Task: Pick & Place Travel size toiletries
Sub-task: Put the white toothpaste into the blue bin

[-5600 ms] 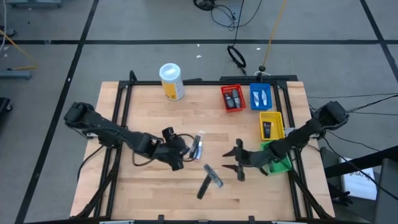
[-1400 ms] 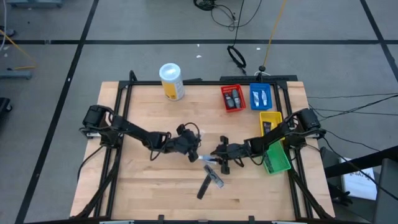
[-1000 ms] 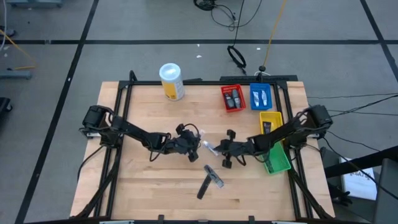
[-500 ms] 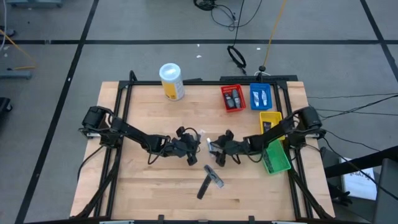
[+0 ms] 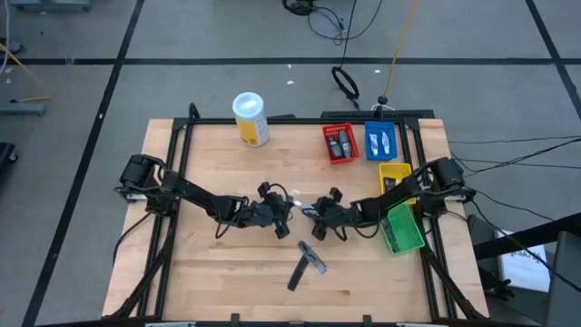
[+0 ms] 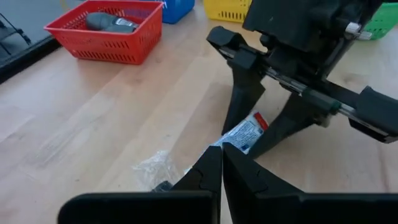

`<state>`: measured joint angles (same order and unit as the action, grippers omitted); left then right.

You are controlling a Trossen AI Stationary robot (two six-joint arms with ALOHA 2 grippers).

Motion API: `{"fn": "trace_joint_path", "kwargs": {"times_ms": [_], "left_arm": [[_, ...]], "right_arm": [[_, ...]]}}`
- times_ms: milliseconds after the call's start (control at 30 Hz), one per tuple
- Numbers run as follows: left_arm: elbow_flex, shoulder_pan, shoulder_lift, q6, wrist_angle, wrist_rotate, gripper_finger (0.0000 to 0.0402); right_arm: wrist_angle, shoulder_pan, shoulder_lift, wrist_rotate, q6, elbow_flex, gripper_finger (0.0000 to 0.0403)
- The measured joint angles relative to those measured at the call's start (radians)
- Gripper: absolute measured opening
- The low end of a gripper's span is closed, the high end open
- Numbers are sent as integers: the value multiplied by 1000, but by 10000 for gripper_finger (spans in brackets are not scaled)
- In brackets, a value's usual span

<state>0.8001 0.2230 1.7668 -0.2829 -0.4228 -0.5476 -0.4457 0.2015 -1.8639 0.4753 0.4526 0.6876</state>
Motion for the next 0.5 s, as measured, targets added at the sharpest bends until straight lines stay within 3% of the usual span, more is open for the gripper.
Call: {"fn": "trace_joint_path", "kwargs": {"times_ms": [200,500], "left_arm": [[0,0,0,0,1,-5,2],[0,0,0,0,8,-31,20]], "right_arm": [[153,-7,77,51,4,-2,34],[468,-26,320,122,76,-6,28]]}}
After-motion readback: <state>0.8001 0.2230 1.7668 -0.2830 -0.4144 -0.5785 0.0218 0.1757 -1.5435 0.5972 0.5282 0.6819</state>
